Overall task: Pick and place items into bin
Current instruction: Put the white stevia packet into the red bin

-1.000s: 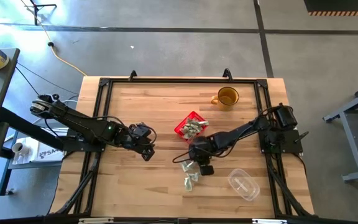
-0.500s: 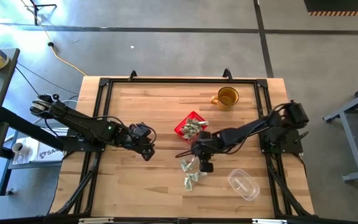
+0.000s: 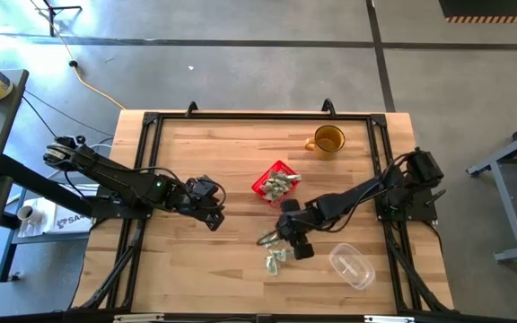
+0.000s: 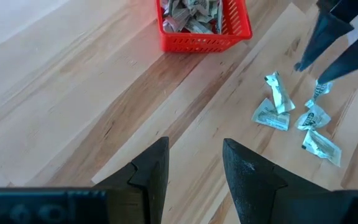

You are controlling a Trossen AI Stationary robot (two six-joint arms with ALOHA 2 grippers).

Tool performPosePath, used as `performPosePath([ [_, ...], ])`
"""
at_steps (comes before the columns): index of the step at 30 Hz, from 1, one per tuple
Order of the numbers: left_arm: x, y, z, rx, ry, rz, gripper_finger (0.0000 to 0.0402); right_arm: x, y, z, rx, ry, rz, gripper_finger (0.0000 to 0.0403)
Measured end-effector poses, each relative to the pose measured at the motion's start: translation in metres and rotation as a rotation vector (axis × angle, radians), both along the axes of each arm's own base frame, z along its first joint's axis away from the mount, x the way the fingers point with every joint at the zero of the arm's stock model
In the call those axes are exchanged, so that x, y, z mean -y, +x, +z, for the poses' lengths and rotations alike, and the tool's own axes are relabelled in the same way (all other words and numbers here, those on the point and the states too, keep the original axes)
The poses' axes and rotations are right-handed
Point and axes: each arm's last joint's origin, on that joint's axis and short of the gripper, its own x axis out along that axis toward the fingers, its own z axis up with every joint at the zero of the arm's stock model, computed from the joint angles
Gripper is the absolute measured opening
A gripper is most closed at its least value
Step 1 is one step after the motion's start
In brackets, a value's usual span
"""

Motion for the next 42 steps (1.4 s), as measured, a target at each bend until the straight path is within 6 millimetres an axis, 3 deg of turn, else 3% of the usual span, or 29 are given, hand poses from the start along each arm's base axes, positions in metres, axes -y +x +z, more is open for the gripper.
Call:
performPosePath([
  [5, 0.0, 0.001, 0.001, 0.017, -0.006, 0.0, 0.0184, -0.01, -0.001, 0.0, 0.049, -0.095, 0.063, 0.0222],
  [9, 0.001, 0.003, 0.002, 0.033, -0.012, 0.0, 0.0184, -0.012, 0.0, 0.0, 0.068, -0.106, 0.055, 0.0249],
  [17, 0.001, 0.003, 0.003, 0.046, -0.019, 0.005, 0.0184, -0.013, 0.001, 0.001, 0.076, -0.079, 0.072, 0.0248],
  [31, 0.001, 0.003, 0.003, 0.057, -0.032, 0.04, 0.0184, -0.014, 0.008, -0.021, 0.069, -0.159, 0.202, 0.0249],
  [42, 0.0, 0.003, 0.003, 0.06, -0.008, 0.057, 0.0184, 0.006, 0.02, -0.034, 0.061, -0.125, 0.173, 0.0248],
])
